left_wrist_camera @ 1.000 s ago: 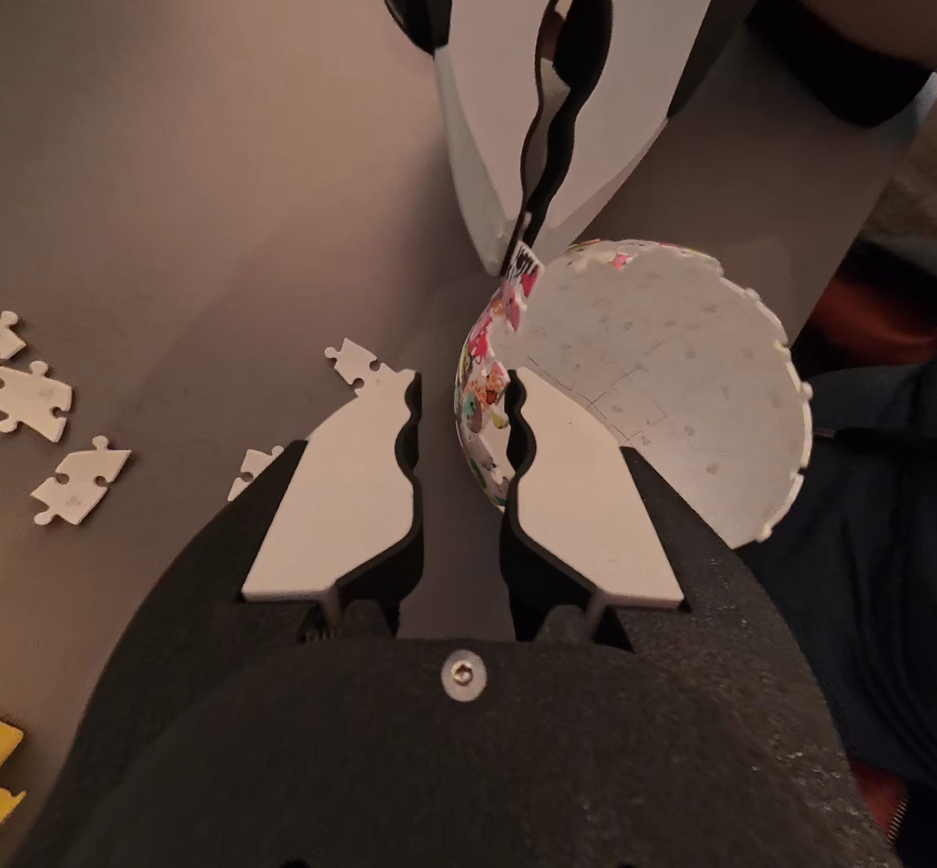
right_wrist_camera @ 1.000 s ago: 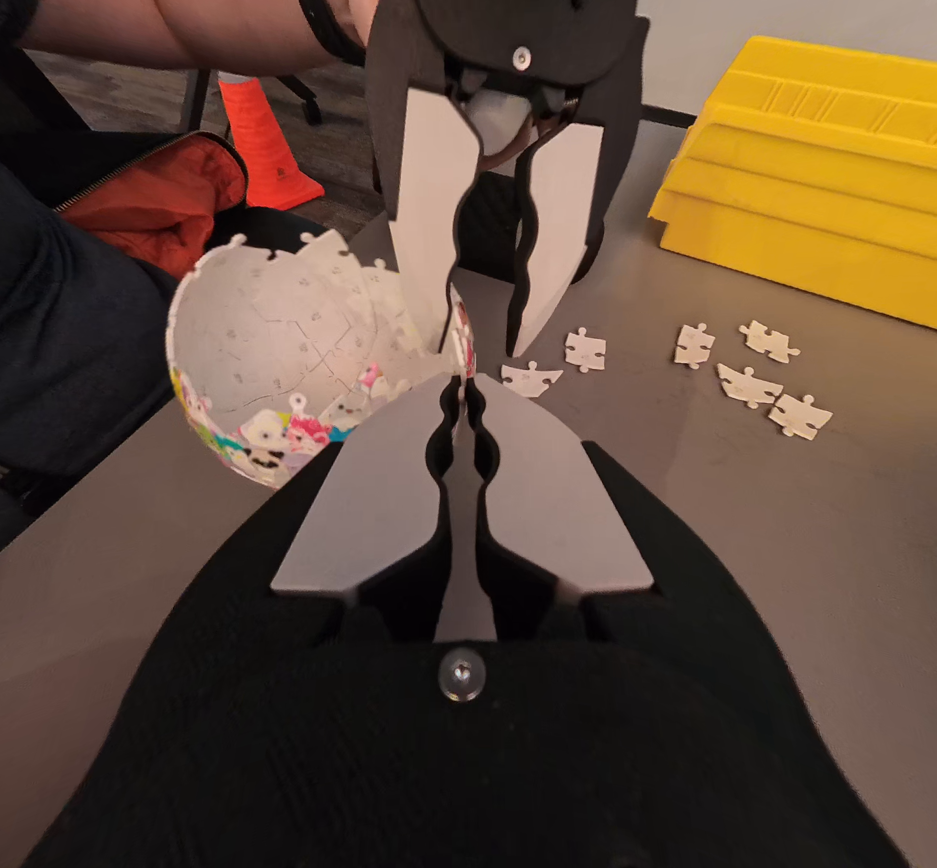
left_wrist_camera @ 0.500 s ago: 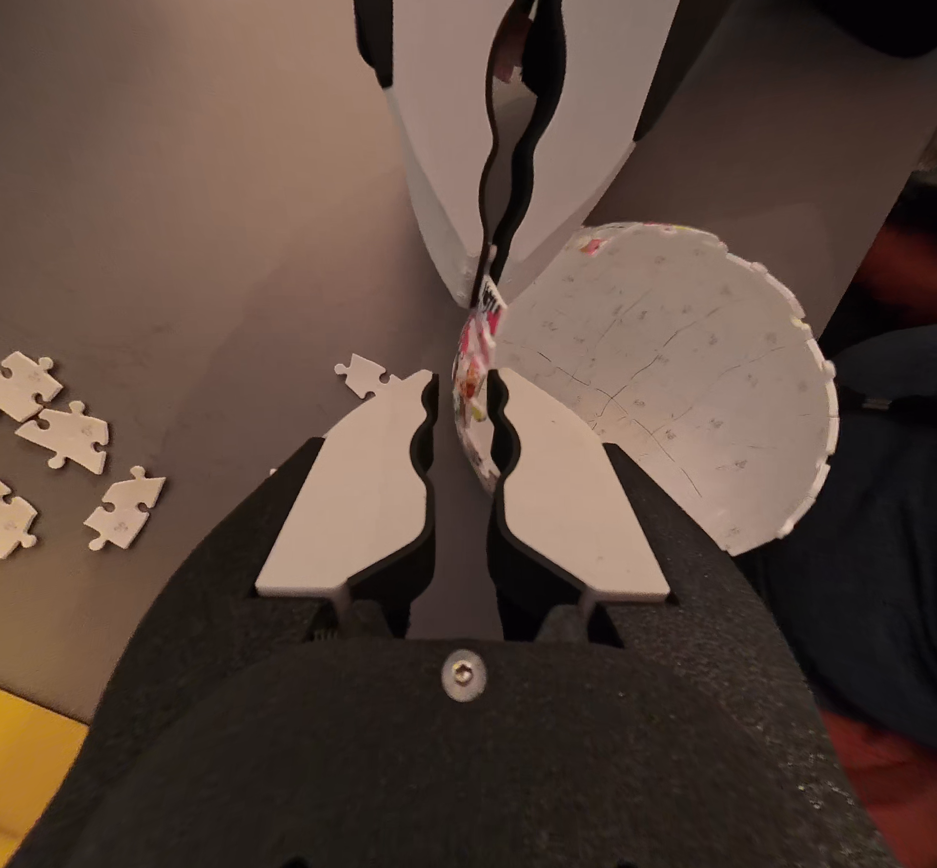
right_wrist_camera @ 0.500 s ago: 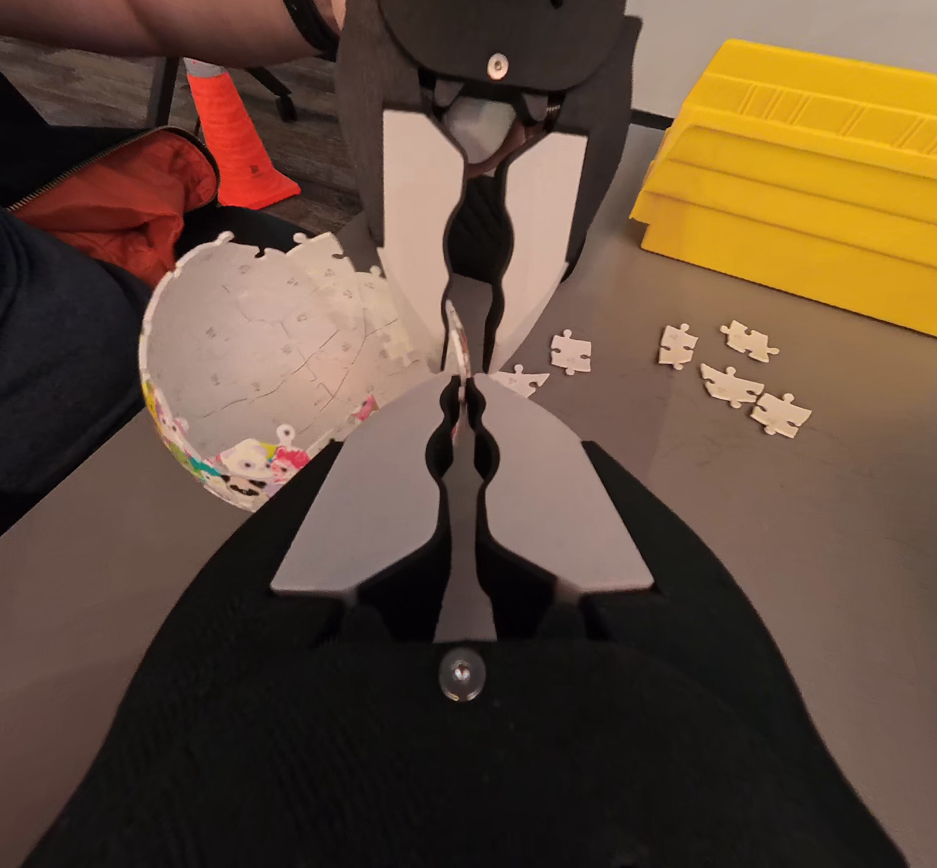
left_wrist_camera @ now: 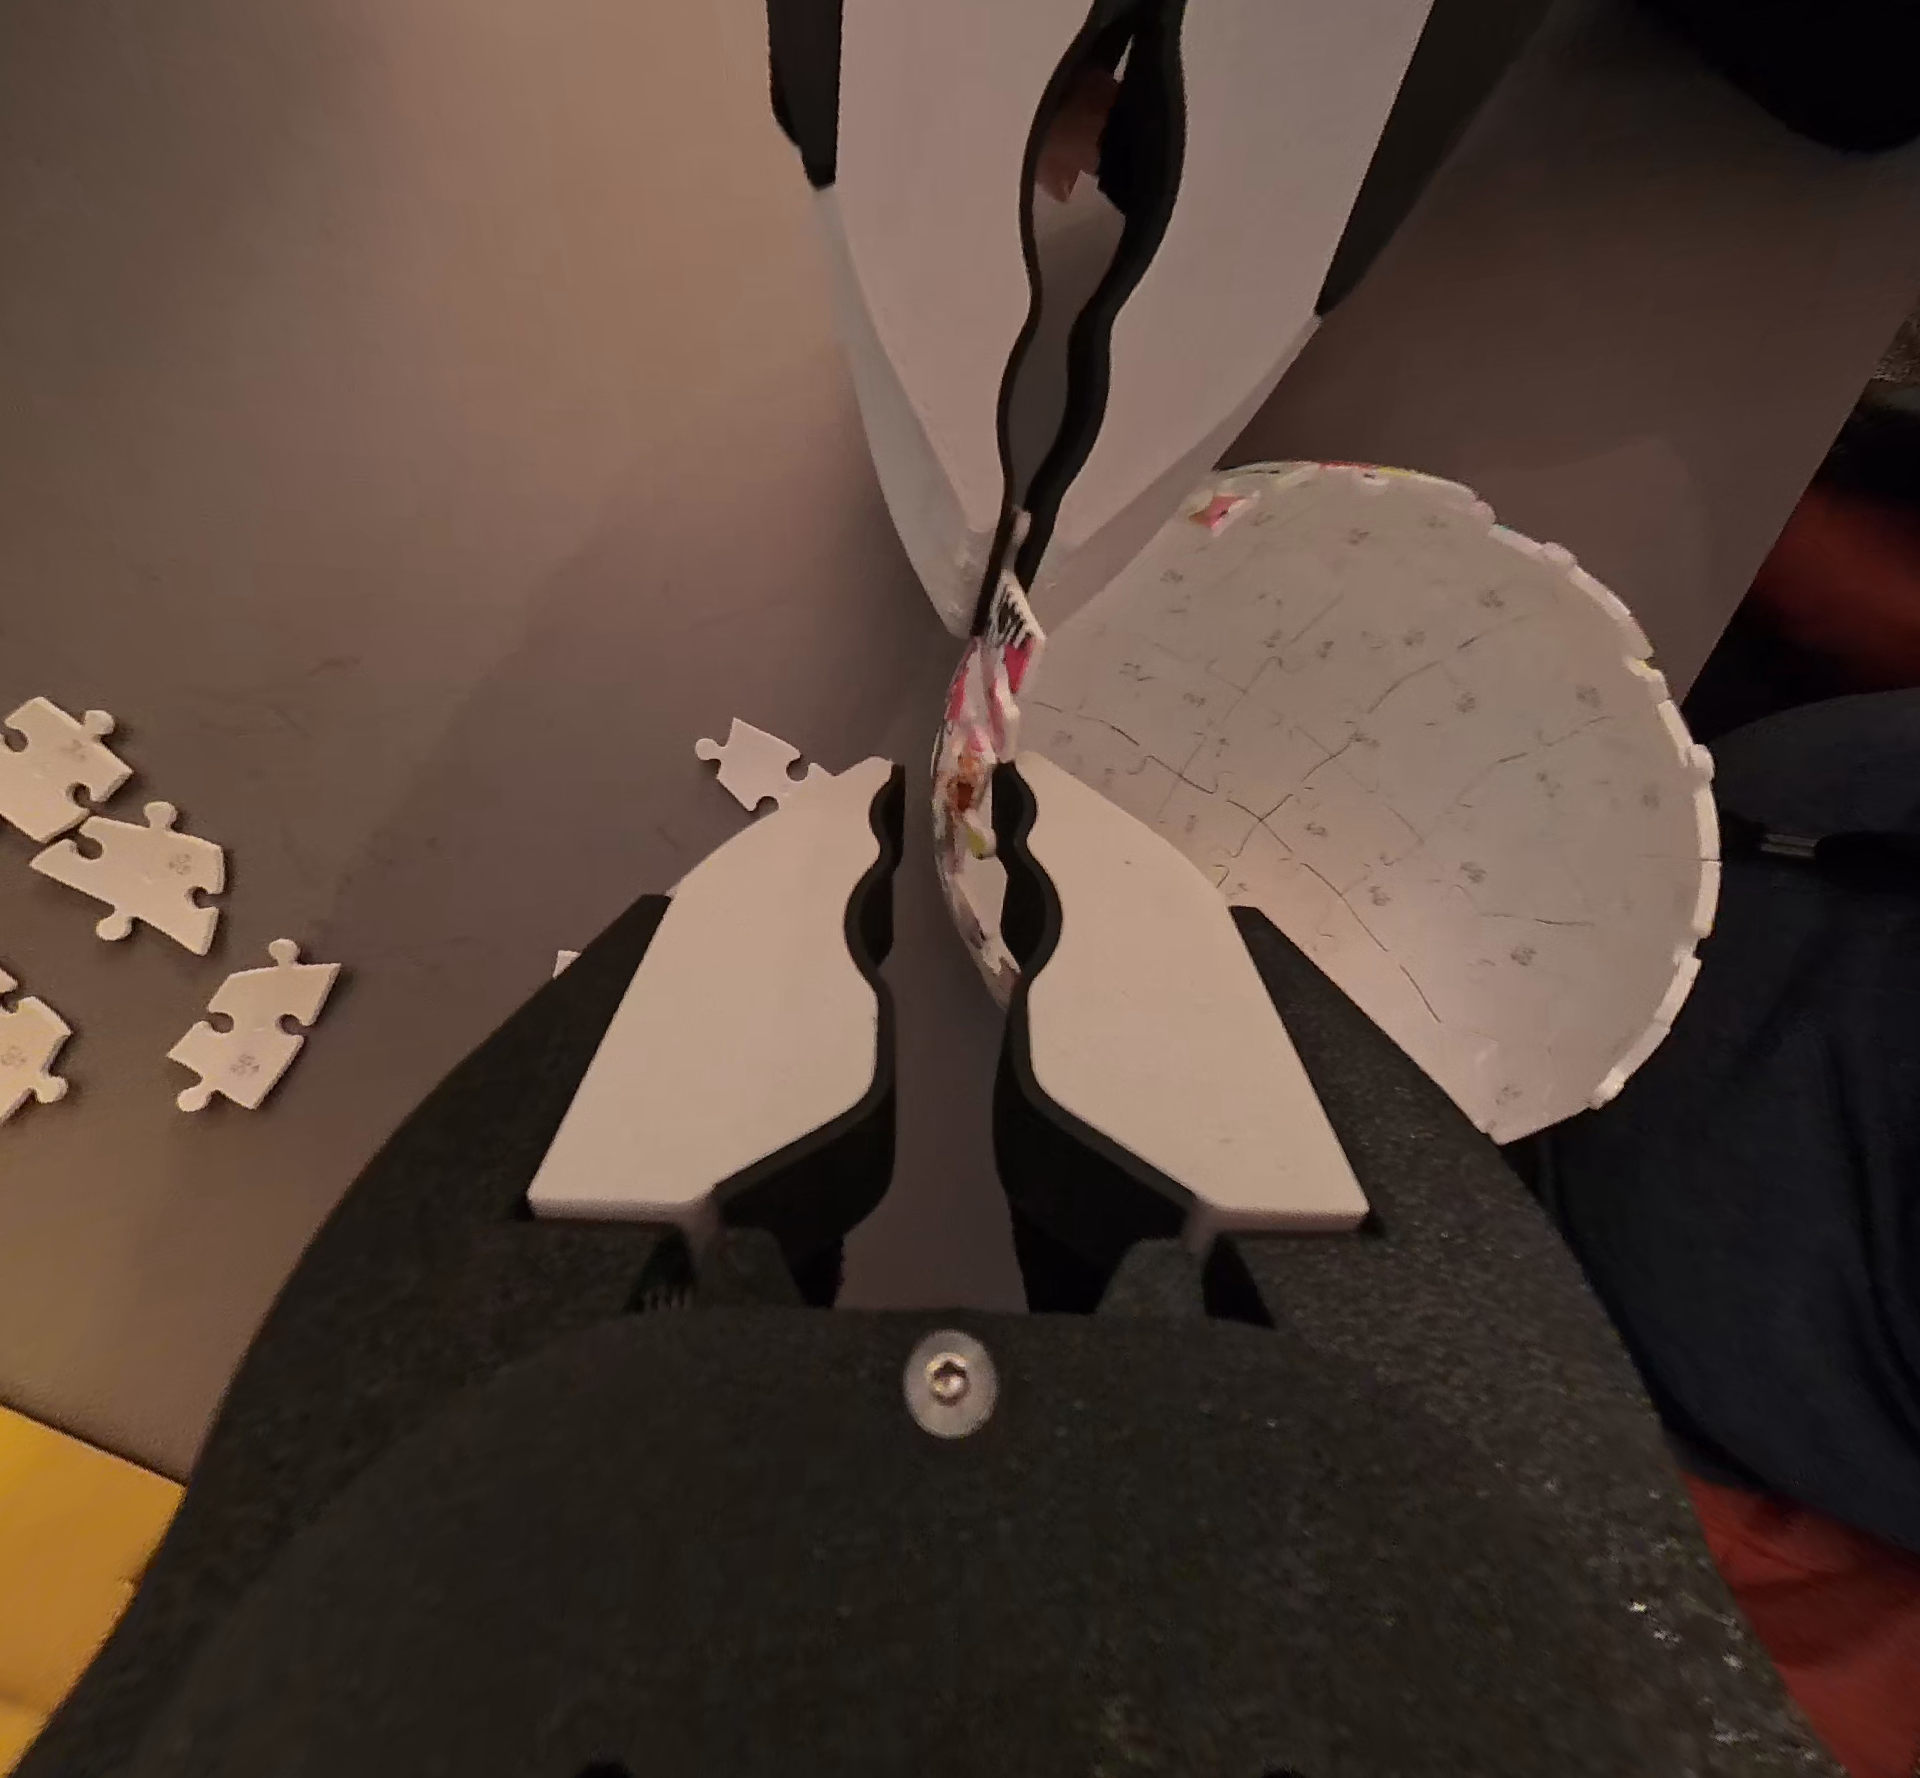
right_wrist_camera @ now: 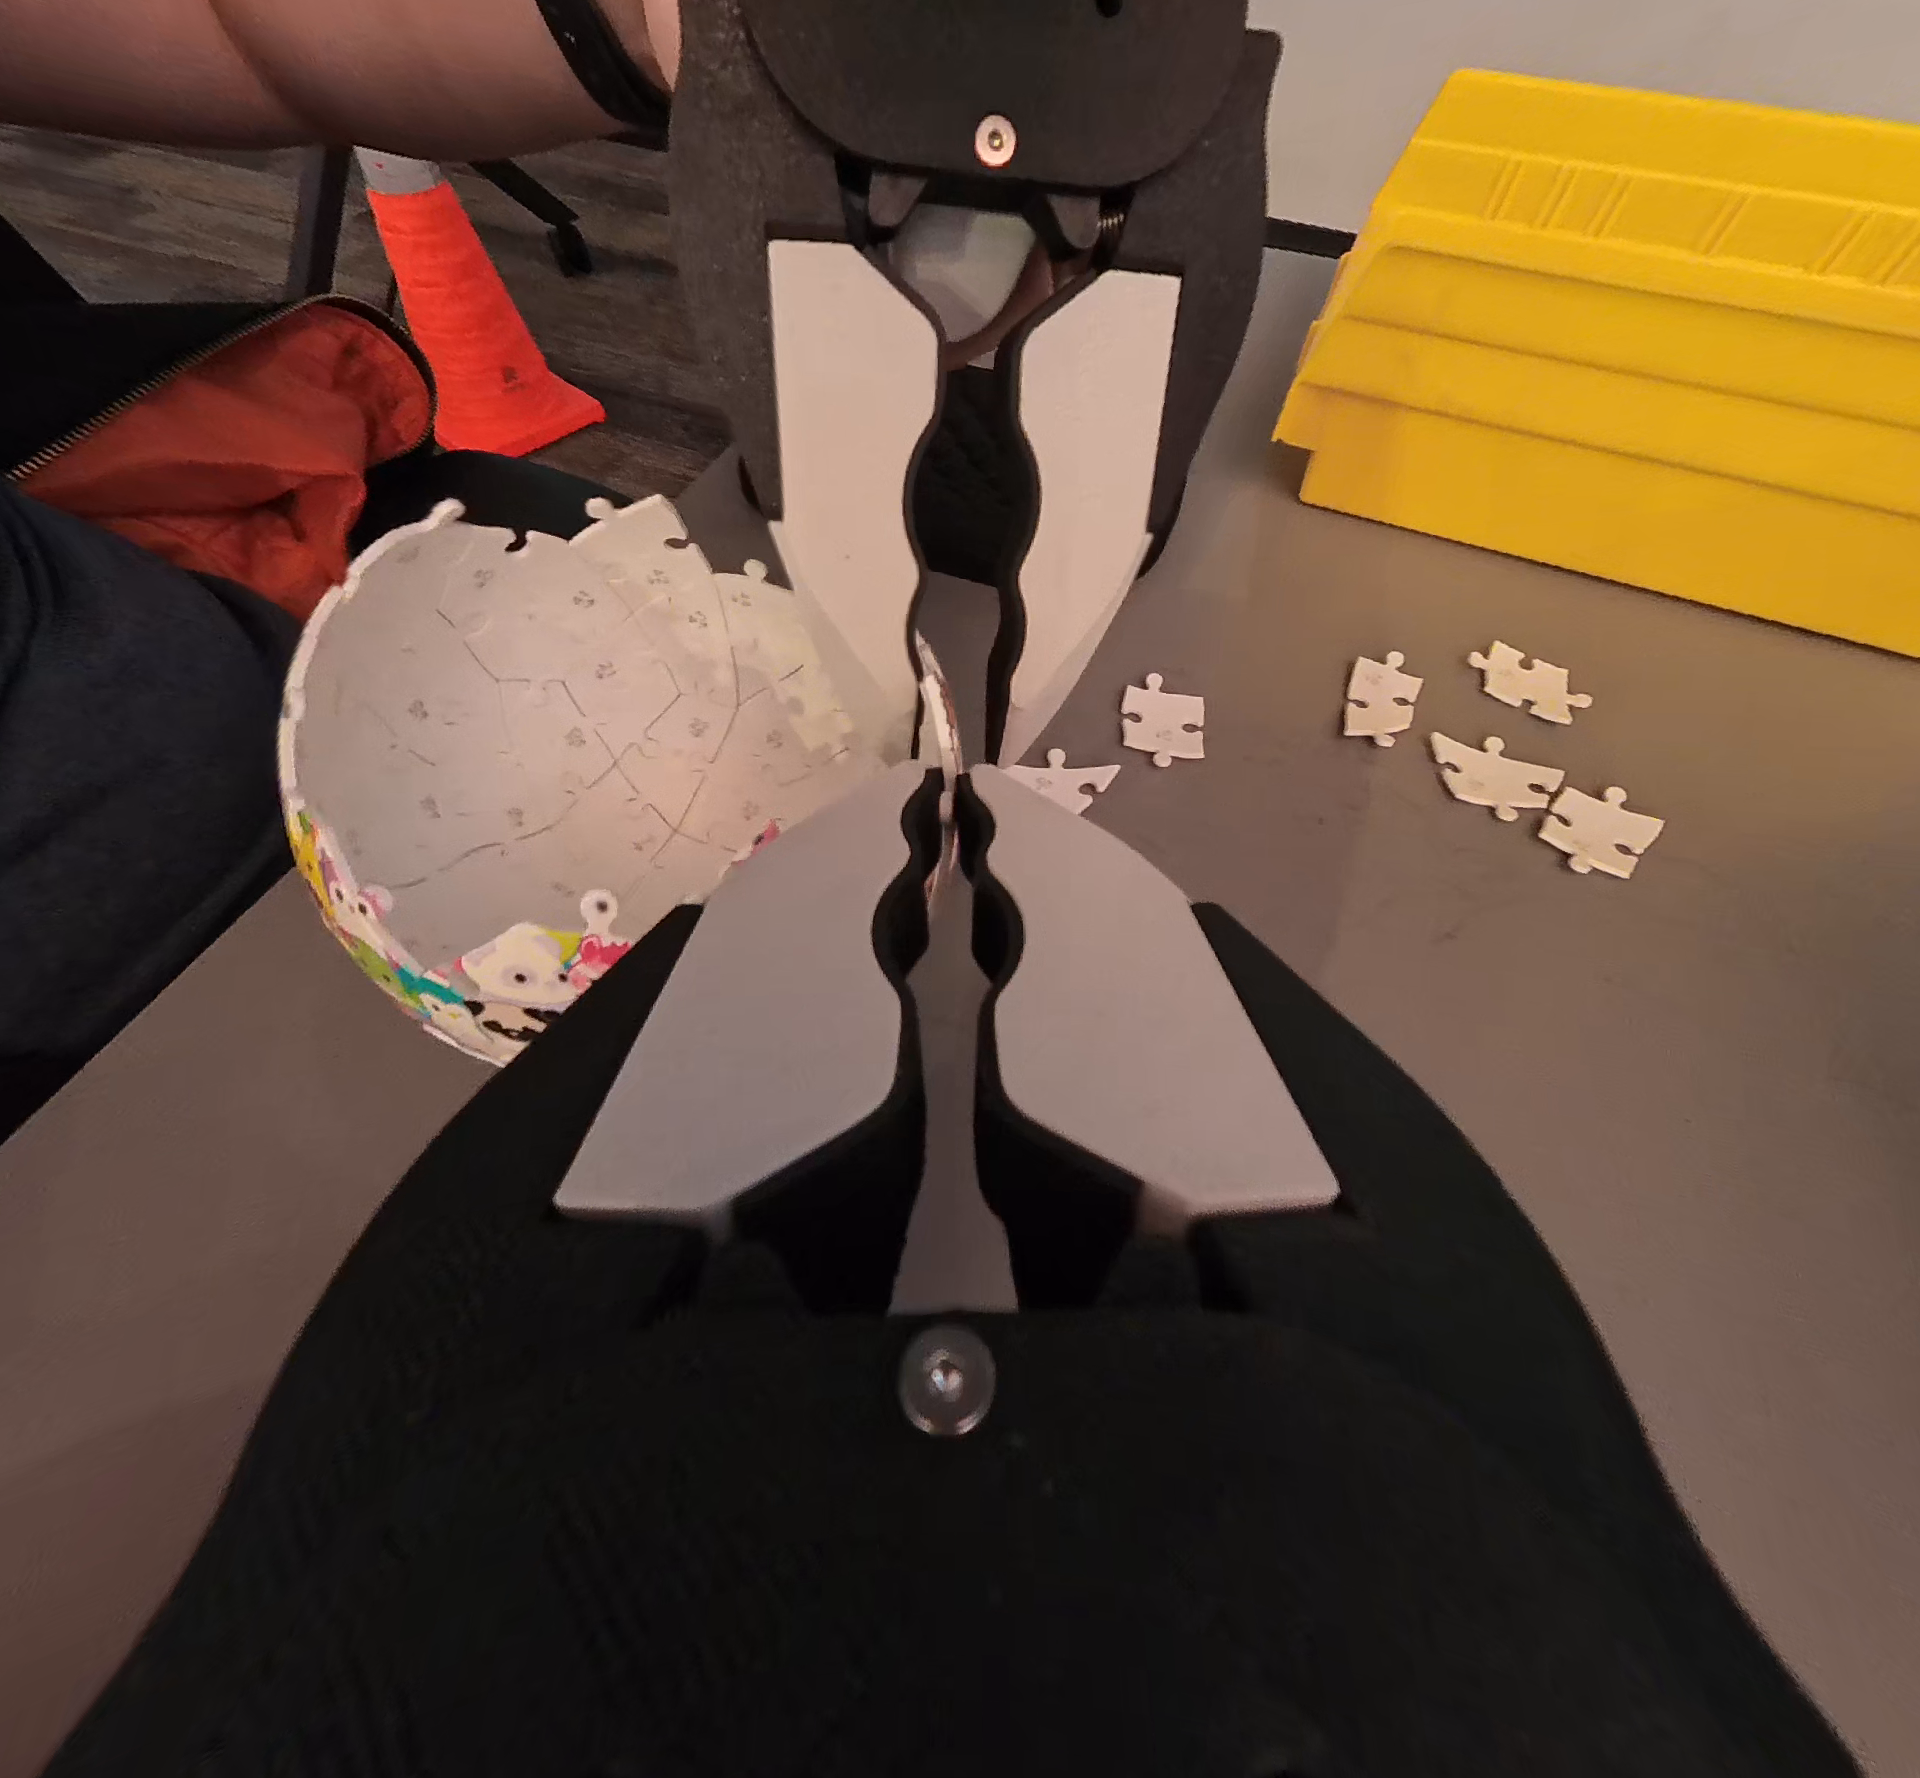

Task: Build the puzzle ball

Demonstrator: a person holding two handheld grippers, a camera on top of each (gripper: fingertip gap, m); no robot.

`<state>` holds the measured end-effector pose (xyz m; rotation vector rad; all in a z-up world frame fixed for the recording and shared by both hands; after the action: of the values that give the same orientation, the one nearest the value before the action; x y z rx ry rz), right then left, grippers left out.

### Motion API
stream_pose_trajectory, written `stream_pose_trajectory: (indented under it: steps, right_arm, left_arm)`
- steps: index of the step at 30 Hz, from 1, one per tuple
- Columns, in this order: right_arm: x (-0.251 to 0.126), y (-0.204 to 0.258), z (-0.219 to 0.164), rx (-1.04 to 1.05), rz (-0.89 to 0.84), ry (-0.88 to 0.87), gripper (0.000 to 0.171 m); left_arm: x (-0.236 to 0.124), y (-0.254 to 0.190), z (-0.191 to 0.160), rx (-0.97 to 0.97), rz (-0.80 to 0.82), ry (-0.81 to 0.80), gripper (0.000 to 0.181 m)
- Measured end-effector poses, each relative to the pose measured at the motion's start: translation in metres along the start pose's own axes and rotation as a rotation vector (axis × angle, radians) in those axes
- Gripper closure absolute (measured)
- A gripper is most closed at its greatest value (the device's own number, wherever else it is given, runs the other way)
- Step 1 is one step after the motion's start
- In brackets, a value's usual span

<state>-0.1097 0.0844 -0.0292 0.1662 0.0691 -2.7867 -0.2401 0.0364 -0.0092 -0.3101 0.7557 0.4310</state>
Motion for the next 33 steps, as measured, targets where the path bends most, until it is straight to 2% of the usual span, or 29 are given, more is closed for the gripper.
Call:
stream_pose_trajectory:
  steps: [10, 13, 18, 25, 33]
  right_arm:
    - [0.001, -0.003, -0.004, 0.007, -0.032, 0.038, 0.168]
    - [-0.001, -0.004, -0.005, 0.008, -0.041, 0.057, 0.168]
    - [-0.003, -0.006, -0.006, 0.013, -0.046, 0.051, 0.168]
    - [-0.010, -0.008, -0.004, 0.014, -0.052, 0.040, 0.168]
    - [-0.006, -0.006, -0.006, 0.044, -0.025, 0.047, 0.168]
  left_arm:
    - [0.003, 0.003, -0.002, -0.003, -0.003, -0.002, 0.168]
    - [0.004, 0.005, -0.002, -0.021, -0.002, 0.002, 0.161]
    - [0.006, 0.008, 0.003, -0.026, -0.010, -0.027, 0.161]
    - [0.015, 0.011, 0.004, -0.009, -0.024, 0.011, 0.164]
    - [0.010, 0.010, -0.003, -0.038, 0.000, 0.010, 0.156]
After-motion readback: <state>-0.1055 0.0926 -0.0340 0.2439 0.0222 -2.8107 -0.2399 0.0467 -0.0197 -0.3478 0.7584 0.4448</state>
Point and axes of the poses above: each gripper's, where its closed fingertips meet, x out along the fingers, z out of its top, y = z × x across the jaws, the point moved 9 cm from there along -x, back along the fingers, and after that the axes turned 14 degrees about -y, right-handed, at the moved point
